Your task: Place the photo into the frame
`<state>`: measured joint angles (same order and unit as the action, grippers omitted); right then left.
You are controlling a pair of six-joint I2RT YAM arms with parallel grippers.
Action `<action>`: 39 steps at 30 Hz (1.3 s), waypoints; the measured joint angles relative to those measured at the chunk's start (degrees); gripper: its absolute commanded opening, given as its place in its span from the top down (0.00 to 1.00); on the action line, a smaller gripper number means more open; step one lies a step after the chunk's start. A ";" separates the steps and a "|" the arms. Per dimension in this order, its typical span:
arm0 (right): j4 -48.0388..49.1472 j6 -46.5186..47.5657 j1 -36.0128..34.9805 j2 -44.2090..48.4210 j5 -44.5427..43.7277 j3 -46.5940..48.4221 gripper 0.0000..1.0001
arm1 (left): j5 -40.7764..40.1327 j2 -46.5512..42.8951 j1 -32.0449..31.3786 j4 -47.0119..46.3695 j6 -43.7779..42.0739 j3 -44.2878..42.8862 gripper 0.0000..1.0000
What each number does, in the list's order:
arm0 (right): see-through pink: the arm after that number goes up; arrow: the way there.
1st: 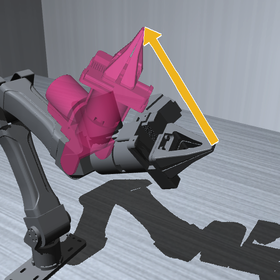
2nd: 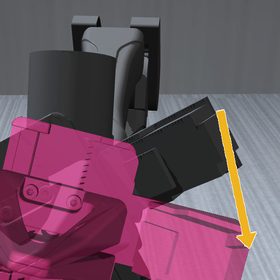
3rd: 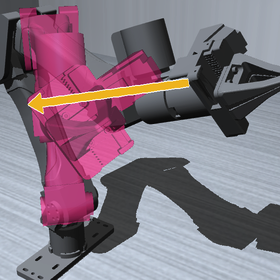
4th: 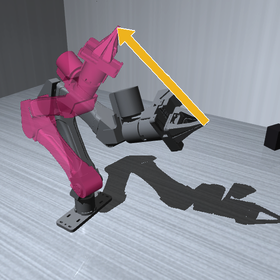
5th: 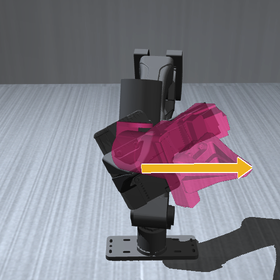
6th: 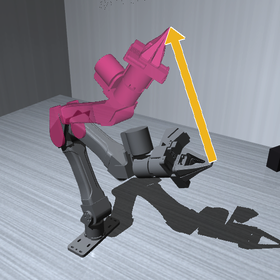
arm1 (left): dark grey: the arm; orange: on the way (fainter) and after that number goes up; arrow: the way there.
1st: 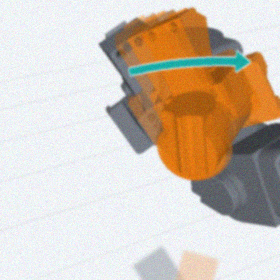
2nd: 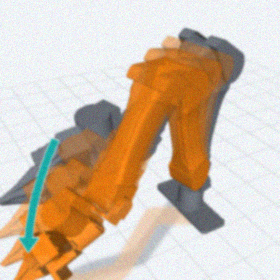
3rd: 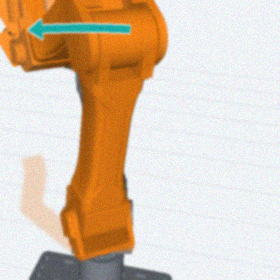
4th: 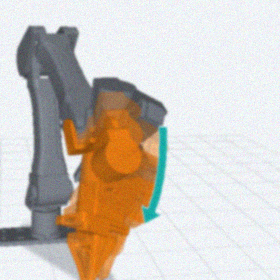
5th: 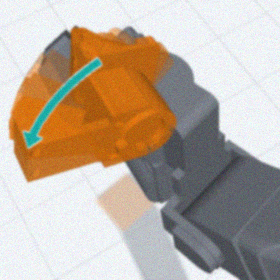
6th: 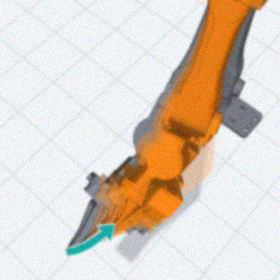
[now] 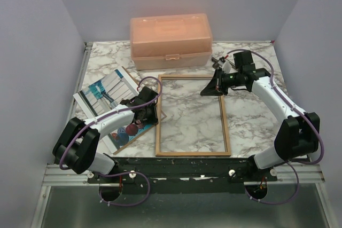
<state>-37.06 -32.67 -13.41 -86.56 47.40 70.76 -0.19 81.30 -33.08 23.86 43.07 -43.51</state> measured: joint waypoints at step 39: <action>4.48 2.01 1.16 0.72 -2.12 -9.14 0.99 | 0.22 0.81 -0.04 0.87 -0.22 -0.90 0.74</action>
<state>-32.58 -30.65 -12.25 -85.84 45.28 61.63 0.03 82.11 -33.12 24.73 42.85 -44.40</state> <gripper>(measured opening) 0.038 0.262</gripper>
